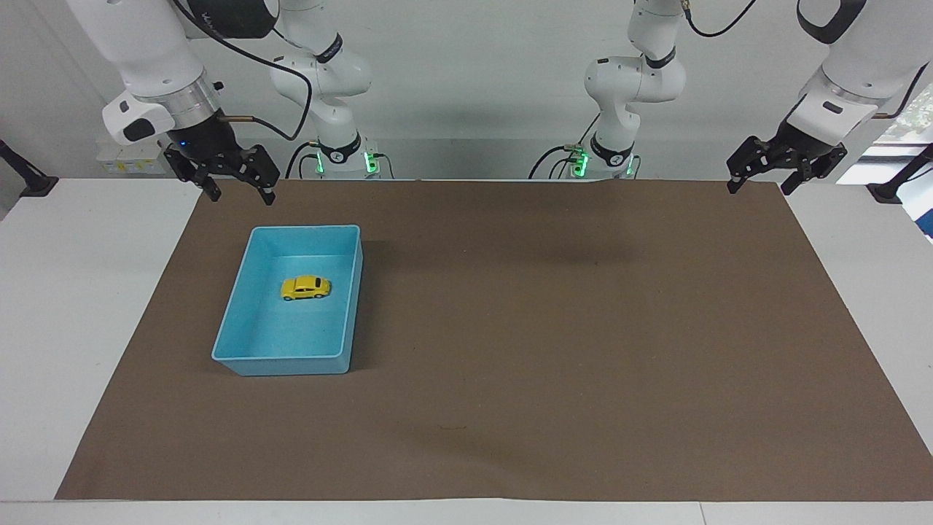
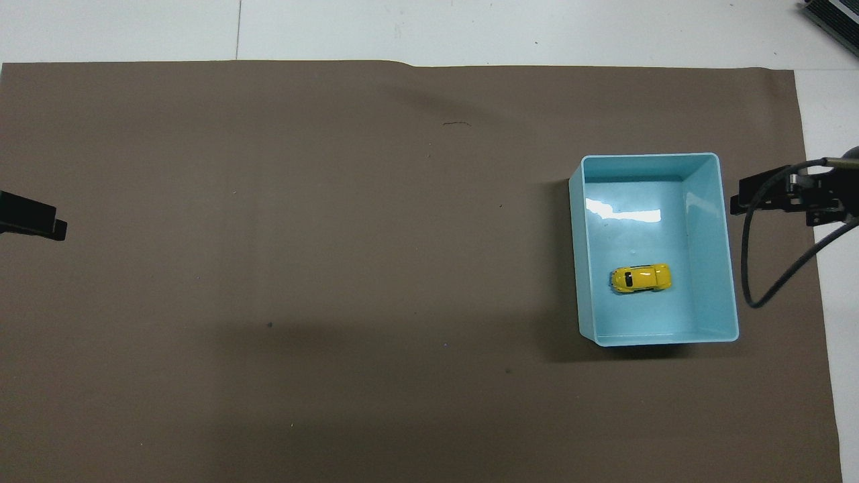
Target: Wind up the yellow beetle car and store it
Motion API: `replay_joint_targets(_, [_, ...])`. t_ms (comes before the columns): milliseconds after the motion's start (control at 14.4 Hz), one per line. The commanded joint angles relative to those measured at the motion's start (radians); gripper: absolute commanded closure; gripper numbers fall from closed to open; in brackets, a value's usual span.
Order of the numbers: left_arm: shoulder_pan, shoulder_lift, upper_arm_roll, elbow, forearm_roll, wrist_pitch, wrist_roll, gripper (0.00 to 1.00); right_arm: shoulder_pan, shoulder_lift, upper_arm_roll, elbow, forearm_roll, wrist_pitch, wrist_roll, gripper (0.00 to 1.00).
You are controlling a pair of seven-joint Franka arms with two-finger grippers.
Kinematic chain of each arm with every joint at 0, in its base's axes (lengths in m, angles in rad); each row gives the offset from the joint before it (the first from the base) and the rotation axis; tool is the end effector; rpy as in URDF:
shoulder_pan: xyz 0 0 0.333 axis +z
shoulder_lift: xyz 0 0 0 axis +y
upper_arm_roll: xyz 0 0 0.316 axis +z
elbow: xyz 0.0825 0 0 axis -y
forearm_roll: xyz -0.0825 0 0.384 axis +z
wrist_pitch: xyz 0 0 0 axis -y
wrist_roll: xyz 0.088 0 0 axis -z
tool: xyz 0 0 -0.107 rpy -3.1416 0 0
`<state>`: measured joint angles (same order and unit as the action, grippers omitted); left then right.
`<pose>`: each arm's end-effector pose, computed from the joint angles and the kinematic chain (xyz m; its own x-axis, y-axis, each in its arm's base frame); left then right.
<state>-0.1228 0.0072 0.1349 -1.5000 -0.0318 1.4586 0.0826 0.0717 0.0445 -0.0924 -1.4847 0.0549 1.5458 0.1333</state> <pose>0.5454 0.0026 0.6441 0.9962 -0.0739 -0.0458 -0.0724 -0.9968 0.0347 0.5664 -0.0044 0.6381 0.9884 -0.1517 0.0099 -0.1510 -0.9871 -0.0525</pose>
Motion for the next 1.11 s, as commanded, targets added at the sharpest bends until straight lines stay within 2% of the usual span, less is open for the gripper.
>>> replay_joint_targets(0, [0.005,-0.019,0.000,-0.019,0.004,-0.004,0.014,0.00,-0.013,0.034,0.005,0.046,0.006,-0.003,0.000,0.00])
replay_joint_targets(1042, [0.005,-0.019,-0.001,-0.019,0.004,-0.004,0.014,0.00,-0.009,0.020,0.005,0.023,0.009,0.000,-0.023,0.00])
